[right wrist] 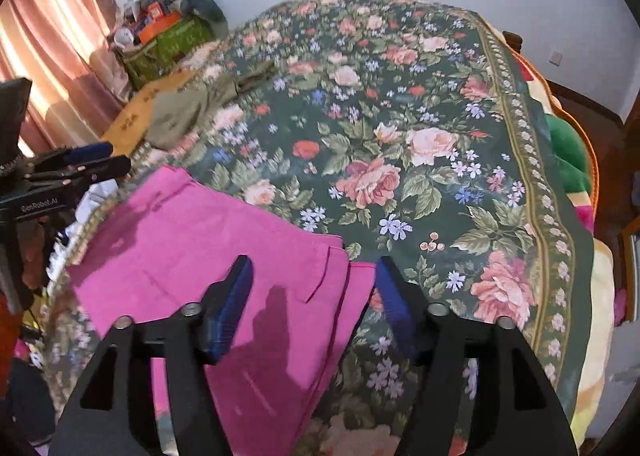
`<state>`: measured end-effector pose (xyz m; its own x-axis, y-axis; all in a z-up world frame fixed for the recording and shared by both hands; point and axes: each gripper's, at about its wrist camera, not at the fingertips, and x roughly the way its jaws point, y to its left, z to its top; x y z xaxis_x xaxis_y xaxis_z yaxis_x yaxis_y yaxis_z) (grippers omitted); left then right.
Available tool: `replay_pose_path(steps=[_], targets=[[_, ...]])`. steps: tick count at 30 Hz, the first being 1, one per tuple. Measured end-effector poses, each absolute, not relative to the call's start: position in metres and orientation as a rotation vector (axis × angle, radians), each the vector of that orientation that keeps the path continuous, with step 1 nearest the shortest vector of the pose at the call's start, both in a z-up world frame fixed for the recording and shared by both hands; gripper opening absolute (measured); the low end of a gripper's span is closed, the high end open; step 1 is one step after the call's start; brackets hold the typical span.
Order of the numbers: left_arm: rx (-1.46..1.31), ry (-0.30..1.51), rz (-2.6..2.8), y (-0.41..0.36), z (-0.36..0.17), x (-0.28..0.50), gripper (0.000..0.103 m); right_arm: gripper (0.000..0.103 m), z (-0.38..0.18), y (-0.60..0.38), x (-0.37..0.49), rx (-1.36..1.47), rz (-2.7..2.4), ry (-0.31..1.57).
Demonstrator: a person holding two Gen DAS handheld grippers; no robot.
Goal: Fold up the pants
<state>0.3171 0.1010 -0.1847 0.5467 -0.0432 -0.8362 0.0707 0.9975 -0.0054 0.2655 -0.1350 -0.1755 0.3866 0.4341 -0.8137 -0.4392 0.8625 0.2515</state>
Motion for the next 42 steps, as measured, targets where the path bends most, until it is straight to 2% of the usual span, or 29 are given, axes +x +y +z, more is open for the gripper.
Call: replay_pose_path(steps=[5, 12, 17, 20, 21, 25, 29, 31, 34, 42], targets=[[-0.039, 1.032, -0.088, 0.113, -0.192, 0.305, 0.075, 0.081, -0.174, -0.141, 0.254, 0.059, 0.555, 1.039], [-0.098, 1.153, -0.146, 0.109, -0.227, 0.293, 0.076, 0.081, -0.209, -0.146, 0.247, 0.102, 0.541, 1.147], [-0.128, 1.202, -0.174, 0.105, -0.240, 0.295, 0.080, 0.081, -0.226, -0.148, 0.252, 0.193, 0.561, 1.196], [-0.167, 1.219, -0.204, 0.106, -0.242, 0.298, 0.080, 0.081, -0.231, -0.147, 0.257, 0.228, 0.581, 1.200], [-0.173, 1.217, -0.217, 0.105, -0.243, 0.298, 0.076, 0.080, -0.232, -0.144, 0.259, 0.228, 0.584, 1.201], [-0.189, 1.193, -0.269, 0.099, -0.241, 0.298, 0.045, 0.059, -0.234, -0.135, 0.262, 0.231, 0.608, 1.208], [-0.160, 1.173, -0.274, 0.093, -0.235, 0.296, 0.031, 0.040, -0.231, -0.131, 0.265, 0.234, 0.599, 1.210], [-0.137, 1.152, -0.260, 0.092, -0.230, 0.295, 0.025, 0.021, -0.227, -0.130, 0.265, 0.206, 0.588, 1.191], [-0.117, 1.125, -0.245, 0.093, -0.223, 0.292, 0.019, 0.014, -0.217, -0.128, 0.264, 0.144, 0.583, 1.150], [-0.031, 0.999, -0.189, 0.093, -0.186, 0.283, 0.015, 0.011, -0.171, -0.115, 0.266, 0.090, 0.622, 1.011]])
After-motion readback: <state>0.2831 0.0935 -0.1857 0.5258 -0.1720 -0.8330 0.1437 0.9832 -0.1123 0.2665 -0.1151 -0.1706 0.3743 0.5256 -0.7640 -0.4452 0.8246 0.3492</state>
